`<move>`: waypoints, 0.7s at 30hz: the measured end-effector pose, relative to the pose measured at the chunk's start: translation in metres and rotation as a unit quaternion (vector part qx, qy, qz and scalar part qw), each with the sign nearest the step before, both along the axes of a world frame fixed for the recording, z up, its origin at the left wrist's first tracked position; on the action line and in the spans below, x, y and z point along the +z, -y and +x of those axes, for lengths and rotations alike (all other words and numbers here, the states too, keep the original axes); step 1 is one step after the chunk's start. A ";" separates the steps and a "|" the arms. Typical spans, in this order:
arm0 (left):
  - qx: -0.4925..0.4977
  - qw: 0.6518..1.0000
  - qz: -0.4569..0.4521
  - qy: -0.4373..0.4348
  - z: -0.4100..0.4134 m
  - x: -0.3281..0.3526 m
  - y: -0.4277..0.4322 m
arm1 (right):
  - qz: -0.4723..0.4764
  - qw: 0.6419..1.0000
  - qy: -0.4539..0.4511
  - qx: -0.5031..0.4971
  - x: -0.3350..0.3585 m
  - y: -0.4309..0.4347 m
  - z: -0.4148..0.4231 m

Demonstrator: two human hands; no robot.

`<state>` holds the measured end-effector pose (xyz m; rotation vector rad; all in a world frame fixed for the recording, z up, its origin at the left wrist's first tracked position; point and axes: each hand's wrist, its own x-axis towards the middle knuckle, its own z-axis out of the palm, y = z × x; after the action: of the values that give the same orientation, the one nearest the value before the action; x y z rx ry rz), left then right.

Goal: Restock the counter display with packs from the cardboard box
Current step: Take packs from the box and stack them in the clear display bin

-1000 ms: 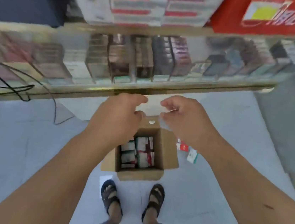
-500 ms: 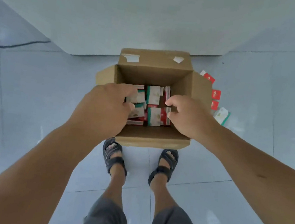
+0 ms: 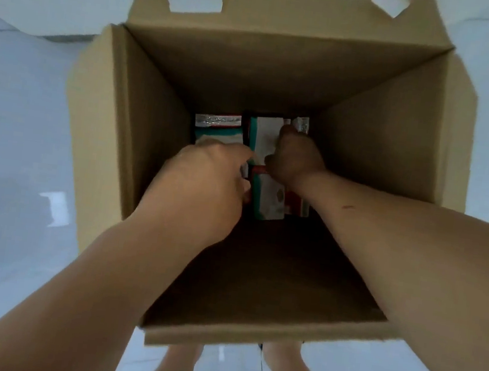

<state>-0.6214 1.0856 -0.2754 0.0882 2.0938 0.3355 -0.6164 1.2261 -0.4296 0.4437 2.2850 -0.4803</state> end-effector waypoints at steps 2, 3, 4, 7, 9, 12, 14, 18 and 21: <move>0.003 0.999 -0.023 0.027 -0.007 -0.015 -0.005 | 0.001 0.999 -0.012 -0.046 -0.030 0.007 -0.007; 0.001 1.000 -0.019 0.009 -0.007 -0.020 -0.006 | -0.001 0.998 -0.020 -0.065 -0.045 0.010 -0.010; 0.003 1.000 -0.007 -0.020 -0.008 -0.024 -0.007 | -0.004 0.997 -0.027 -0.078 -0.054 0.014 -0.012; 0.004 1.000 0.014 -0.027 -0.006 -0.032 -0.002 | -0.035 0.991 -0.023 -0.127 -0.089 0.021 -0.012; 0.010 0.998 0.026 -0.050 -0.007 -0.037 0.000 | -0.048 0.985 -0.033 -0.162 -0.100 0.024 -0.009; 0.019 0.999 0.022 -0.036 -0.008 -0.039 0.000 | -0.029 0.985 -0.069 -0.154 -0.099 0.023 -0.001; 0.023 0.998 0.021 -0.053 -0.003 -0.039 -0.001 | -0.032 0.985 -0.077 -0.152 -0.098 0.022 0.004; 0.026 0.991 0.048 -0.124 0.003 -0.031 0.002 | -0.026 0.969 -0.110 -0.219 -0.090 0.026 0.003; 0.038 0.990 0.040 -0.131 0.003 -0.024 0.000 | -0.074 0.954 -0.117 -0.265 -0.060 0.024 0.010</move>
<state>-0.6186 1.0853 -0.2991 0.1058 2.3481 0.4765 -0.6063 1.2025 -0.4899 0.9763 2.3171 -1.0086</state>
